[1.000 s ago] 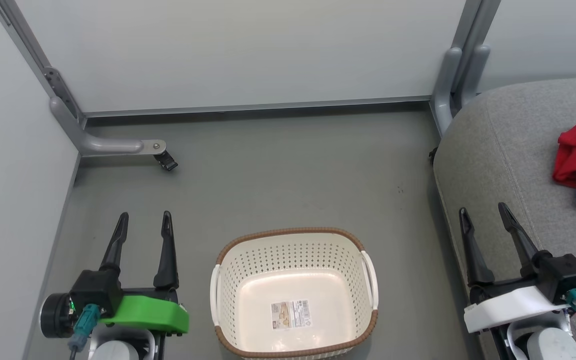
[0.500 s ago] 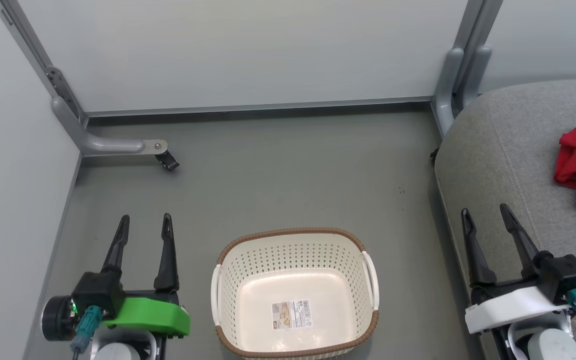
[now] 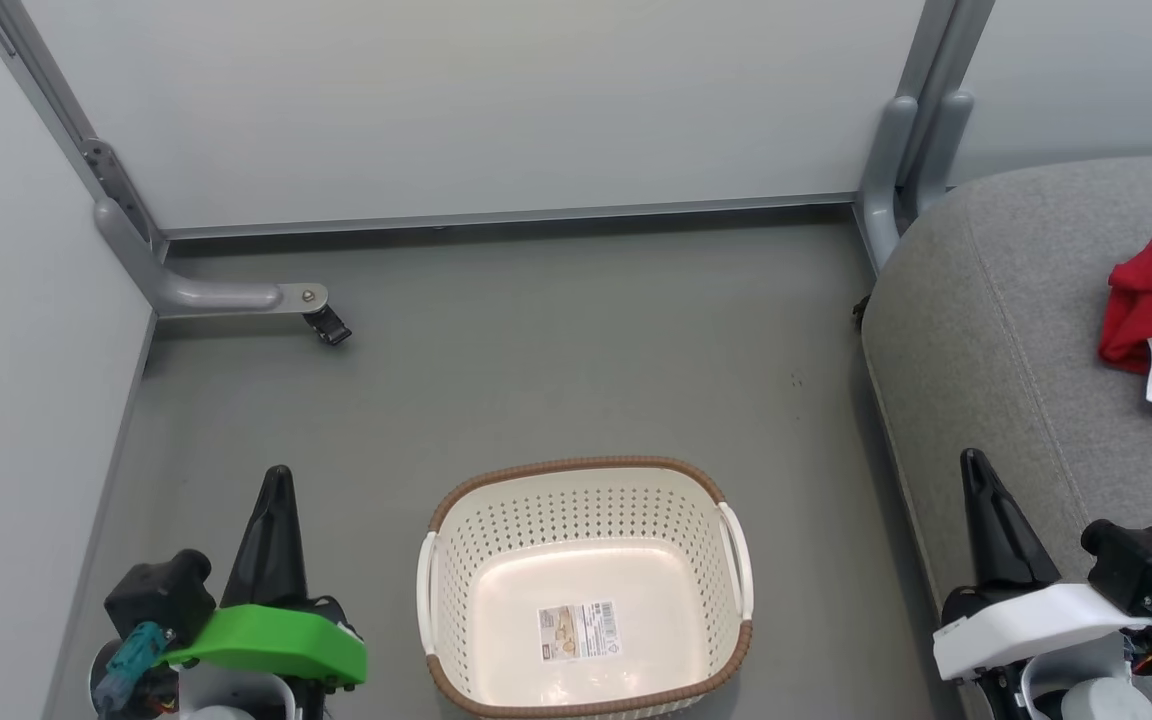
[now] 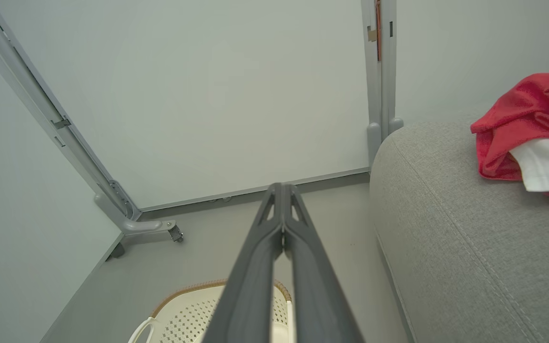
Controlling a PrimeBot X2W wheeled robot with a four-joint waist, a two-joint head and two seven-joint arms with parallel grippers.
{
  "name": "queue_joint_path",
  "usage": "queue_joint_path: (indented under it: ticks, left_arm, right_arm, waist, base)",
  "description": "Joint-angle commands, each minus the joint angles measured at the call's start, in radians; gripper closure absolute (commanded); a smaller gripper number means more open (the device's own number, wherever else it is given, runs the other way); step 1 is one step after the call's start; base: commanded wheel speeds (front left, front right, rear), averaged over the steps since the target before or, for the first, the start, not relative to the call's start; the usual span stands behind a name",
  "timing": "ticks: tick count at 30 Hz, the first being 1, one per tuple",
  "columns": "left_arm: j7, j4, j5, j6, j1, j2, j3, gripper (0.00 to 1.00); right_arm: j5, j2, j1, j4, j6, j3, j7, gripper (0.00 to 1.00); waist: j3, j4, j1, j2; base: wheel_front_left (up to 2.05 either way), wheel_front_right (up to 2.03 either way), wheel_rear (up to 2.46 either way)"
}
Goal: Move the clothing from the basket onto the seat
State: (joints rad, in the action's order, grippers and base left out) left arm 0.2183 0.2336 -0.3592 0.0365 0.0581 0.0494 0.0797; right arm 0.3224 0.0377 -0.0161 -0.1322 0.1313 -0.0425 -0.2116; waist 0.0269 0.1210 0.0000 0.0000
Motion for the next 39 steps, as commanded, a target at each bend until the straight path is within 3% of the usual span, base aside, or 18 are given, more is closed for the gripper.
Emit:
queue_joint_path:
  ticks: [1, 39]
  left_arm:
    - [-0.01, -0.012, -0.047, 0.006, 0.015, 0.004, -0.01, 1.0]
    - [-0.15, -0.002, -0.603, 0.047, 0.037, 0.011, -0.087, 1.0]
  right_arm:
    - [0.049, 0.005, -0.023, 0.009, 0.0, -0.006, 0.01, 1.0]
    - [0.614, 0.01, -0.059, -0.045, 0.0, -0.036, 0.153, 1.0]
  waist:
    - [0.0, -0.002, 0.0, 0.0]
    - [-0.008, -0.041, 0.0, 0.0]
  base:
    - [0.0, 0.0, 0.0]
    - [0.0, 0.0, 0.0]
